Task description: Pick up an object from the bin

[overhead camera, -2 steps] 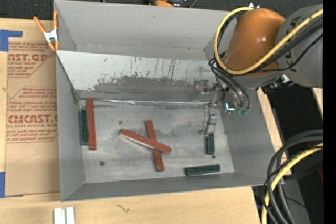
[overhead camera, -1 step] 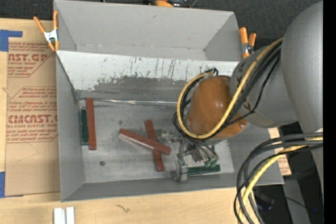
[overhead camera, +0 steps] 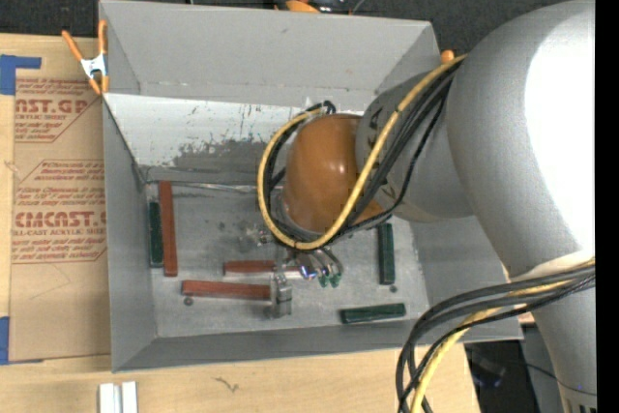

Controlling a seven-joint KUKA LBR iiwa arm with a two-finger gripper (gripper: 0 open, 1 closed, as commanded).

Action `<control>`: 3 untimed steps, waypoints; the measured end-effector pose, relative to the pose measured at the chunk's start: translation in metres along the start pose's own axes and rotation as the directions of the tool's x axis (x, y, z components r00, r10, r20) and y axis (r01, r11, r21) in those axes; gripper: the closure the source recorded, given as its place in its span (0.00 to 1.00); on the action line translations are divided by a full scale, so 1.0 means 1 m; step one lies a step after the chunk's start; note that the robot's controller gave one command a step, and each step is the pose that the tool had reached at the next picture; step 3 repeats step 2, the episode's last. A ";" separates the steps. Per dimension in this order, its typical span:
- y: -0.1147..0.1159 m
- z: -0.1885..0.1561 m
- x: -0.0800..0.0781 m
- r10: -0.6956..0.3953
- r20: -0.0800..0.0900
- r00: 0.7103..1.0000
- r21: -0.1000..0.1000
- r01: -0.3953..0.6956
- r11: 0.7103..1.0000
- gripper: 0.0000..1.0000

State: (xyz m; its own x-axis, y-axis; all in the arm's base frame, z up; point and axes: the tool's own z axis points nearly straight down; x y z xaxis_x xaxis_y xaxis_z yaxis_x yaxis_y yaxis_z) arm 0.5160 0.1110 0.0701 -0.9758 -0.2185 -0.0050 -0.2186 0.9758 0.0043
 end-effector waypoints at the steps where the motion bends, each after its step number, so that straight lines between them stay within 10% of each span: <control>1: -0.004 0.000 0.002 0.005 -0.004 1.000 0.003 -0.005 1.000 1.00; 2: 0.052 -0.136 -0.014 -0.074 0.004 0.997 0.003 0.074 0.997 1.00; 3: 0.052 -0.136 -0.014 -0.074 0.004 0.997 0.003 0.074 0.997 1.00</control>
Offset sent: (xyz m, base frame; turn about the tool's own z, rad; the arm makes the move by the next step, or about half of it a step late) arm 0.0000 0.0000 0.0000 0.0000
